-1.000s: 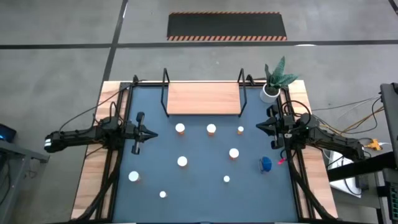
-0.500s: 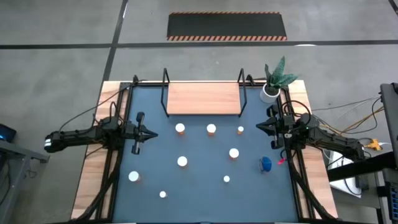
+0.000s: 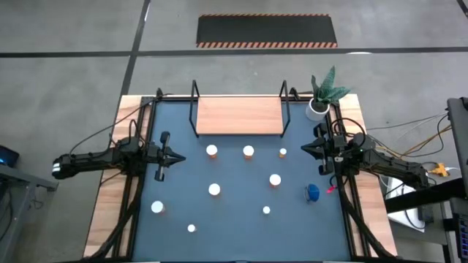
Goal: Pick and place medicine bottles onto shelf by color
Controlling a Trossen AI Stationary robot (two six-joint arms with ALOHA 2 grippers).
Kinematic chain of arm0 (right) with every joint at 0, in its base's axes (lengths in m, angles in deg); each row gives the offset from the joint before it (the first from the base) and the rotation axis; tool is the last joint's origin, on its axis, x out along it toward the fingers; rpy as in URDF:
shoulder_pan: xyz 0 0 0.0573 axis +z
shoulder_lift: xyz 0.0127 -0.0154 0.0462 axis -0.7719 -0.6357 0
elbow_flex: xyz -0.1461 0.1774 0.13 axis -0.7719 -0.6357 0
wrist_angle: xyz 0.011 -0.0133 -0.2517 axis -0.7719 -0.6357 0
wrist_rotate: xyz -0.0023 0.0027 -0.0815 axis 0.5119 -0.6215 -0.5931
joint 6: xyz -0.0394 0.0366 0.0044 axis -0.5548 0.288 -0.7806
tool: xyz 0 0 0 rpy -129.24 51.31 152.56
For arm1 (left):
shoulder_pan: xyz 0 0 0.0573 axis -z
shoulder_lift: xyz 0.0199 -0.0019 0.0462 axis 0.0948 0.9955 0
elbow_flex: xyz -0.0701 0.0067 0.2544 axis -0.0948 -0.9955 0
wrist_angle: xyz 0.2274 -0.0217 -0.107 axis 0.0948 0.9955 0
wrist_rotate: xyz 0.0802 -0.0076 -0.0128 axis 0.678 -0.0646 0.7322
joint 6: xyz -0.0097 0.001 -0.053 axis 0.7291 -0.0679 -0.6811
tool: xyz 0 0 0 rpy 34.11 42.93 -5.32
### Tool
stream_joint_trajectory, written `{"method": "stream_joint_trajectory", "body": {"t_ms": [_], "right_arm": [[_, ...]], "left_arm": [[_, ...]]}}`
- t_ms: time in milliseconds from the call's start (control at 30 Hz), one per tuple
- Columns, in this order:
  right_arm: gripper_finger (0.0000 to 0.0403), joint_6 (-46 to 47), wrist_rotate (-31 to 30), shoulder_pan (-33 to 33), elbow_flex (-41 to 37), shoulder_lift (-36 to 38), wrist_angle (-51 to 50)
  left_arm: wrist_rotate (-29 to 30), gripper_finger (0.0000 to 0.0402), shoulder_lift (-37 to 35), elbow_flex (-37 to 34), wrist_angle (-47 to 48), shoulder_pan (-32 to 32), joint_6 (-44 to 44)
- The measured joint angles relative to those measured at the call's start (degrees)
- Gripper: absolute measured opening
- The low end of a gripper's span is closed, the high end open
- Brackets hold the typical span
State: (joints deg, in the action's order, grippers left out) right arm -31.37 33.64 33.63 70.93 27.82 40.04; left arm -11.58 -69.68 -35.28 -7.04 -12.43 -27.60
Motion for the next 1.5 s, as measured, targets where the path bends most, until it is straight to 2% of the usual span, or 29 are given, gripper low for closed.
{"method": "stream_joint_trajectory", "body": {"t_ms": [200, 300, 367, 467, 567, 633, 800, 933, 1000, 1100, 1233, 1300, 1367, 1500], "right_arm": [[0.0009, -0.06, 0.01, 0.0, -0.02, 0.02, 0.0], [0.0009, 0.73, 0.0, 0.0, -0.01, 0.0, 0.01], [0.0009, 6.59, 0.05, 0.01, -0.02, 0.02, 0.01], [0.0009, 19.19, -0.67, 0.01, -0.01, 0.0, 0.39], [0.0009, 23.0, -5.36, 0.0, 0.0, 0.04, 2.46], [0.0009, 23.03, -8.48, 0.0, -0.01, 0.04, 2.16], [0.0009, 21.99, -15.03, -0.01, -0.01, 0.04, 2.19], [0.0009, 21.99, -15.64, -0.01, -0.02, 0.04, 2.03], [0.0009, 21.97, -15.64, -0.01, -0.02, 0.04, 2.02], [0.0009, 20.56, -16.38, 0.01, -0.02, 0.04, 2.1], [0.0009, 13.62, -23.75, 0.01, -0.01, 0.04, 2.22], [0.0009, 14.7, -26.46, -0.01, -0.02, 0.04, 2.26], [0.0009, 15.2, -26.01, 0.01, -0.02, -0.02, 3.27], [0.0009, 16.12, -20.56, 0.03, -0.02, -0.02, 6.93]], "left_arm": [[0.0, 0.0, 0.01, 0.0, 0.0, 0.0, 0.02], [0.02, 0.0, -0.01, 0.0, 0.0, 0.0, 6.19], [0.02, 0.0, -0.01, 0.0, -0.09, 0.0, 12.56], [0.04, 0.0, 0.02, 0.0, -2.78, 0.0, 13.44], [0.04, 0.0, -0.08, 0.0, -5.69, 0.0, 13.41], [-0.48, 0.0, 0.12, 0.0, -8.7, 0.0, 11.88], [-2.86, 0.0, 0.46, -0.01, -13.83, 0.04, -5.81], [-2.89, 0.0, 0.42, -0.02, -16.49, 0.04, -16.03], [-2.89, 0.0, 0.36, -0.02, -17.67, 0.02, -17.91], [-2.89, 0.0, 0.36, -0.02, -19.43, 0.02, -18.06], [-2.74, 0.0, 0.36, -0.02, -20.74, 0.02, -13.29], [-2.4, 0.0, 0.36, -0.02, -21.14, 0.02, -12.14], [-1.6, 0.0, 0.42, -0.02, -23.22, -0.01, -11.14], [-1.53, 0.0, 0.97, -0.02, -30.28, -0.02, -4.74]]}}
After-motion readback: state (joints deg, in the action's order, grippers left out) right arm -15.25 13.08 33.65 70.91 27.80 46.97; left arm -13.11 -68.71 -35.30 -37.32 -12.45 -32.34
